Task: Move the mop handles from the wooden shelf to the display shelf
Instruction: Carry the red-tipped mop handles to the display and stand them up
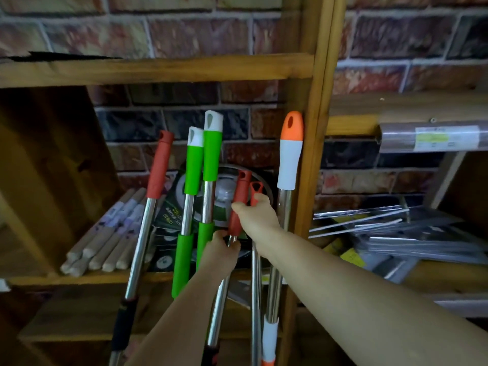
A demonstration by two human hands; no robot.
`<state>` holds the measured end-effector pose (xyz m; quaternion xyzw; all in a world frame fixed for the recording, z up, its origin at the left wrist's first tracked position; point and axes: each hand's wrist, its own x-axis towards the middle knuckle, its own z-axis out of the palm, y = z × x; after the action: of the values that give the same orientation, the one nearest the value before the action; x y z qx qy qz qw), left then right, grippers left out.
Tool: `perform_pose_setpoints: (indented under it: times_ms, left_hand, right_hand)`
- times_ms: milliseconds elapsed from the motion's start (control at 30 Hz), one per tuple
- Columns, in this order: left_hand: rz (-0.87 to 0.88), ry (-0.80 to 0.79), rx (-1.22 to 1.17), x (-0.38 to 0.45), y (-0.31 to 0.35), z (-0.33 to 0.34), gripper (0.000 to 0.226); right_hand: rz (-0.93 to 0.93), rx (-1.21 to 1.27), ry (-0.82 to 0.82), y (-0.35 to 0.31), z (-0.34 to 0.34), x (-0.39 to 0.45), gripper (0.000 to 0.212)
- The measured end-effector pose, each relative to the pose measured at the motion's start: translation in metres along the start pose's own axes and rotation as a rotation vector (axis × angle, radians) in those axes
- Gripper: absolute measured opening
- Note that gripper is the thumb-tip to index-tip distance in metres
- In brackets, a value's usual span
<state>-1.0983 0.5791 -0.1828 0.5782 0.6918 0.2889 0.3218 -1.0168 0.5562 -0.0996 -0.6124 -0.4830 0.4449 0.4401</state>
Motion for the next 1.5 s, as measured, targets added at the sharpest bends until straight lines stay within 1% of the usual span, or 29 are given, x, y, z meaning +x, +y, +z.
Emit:
perform_pose_setpoints:
  times_ms: [133, 367, 433, 567, 667, 767, 867, 967, 1133, 1233, 1300, 1400, 1500]
  left_hand:
    - [-0.049, -0.020, -0.048, 0.006, -0.004, 0.007, 0.049]
    - [-0.024, 0.022, -0.055, 0.018, -0.005, 0.015, 0.047]
    - [0.009, 0.033, -0.025, 0.016, -0.007, 0.016, 0.042]
    - [0.081, 0.045, 0.040, 0.004, -0.010, 0.005, 0.018]
    - [0.094, 0.048, 0.088, -0.010, -0.007, -0.011, 0.017]
    - [0.073, 0.035, 0.007, -0.031, -0.002, -0.027, 0.020]
    - [0.079, 0.005, -0.060, -0.053, -0.002, -0.040, 0.016]
    - [0.067, -0.024, -0.101, -0.072, -0.002, -0.055, 0.017]
    - [0.044, -0.093, -0.150, -0.103, 0.000, -0.086, 0.021]
    - [0.072, -0.137, -0.036, -0.117, 0.003, -0.106, 0.020]
    - [0.077, -0.179, 0.016, -0.124, 0.005, -0.119, 0.023]
    - [0.066, -0.216, 0.007, -0.136, 0.006, -0.131, 0.033]
    - [0.075, -0.191, -0.012, -0.152, 0.002, -0.141, 0.044]
  right_hand:
    - [-0.013, -0.008, 0.011, -0.004, -0.004, 0.002, 0.057]
    - [-0.039, -0.019, 0.020, -0.003, -0.007, 0.005, 0.053]
    - [-0.041, -0.031, 0.021, -0.001, -0.005, 0.005, 0.057]
    - [-0.048, -0.036, 0.029, -0.001, 0.000, 0.002, 0.061]
    - [-0.048, -0.002, 0.024, -0.007, 0.002, -0.004, 0.066]
    - [-0.040, 0.049, -0.008, -0.017, 0.005, -0.014, 0.070]
    - [-0.047, 0.082, -0.036, -0.029, 0.009, -0.025, 0.056]
    - [-0.027, 0.134, -0.117, -0.040, 0.011, -0.040, 0.050]
    - [-0.085, 0.136, -0.227, -0.061, 0.008, -0.066, 0.003]
    - [-0.118, 0.075, -0.275, -0.069, 0.005, -0.080, 0.002]
    - [-0.129, 0.049, -0.306, -0.072, 0.005, -0.089, 0.003]
    - [-0.148, 0.045, -0.335, -0.077, 0.008, -0.102, 0.004]
    - [-0.170, 0.053, -0.373, -0.081, 0.011, -0.117, 0.004]
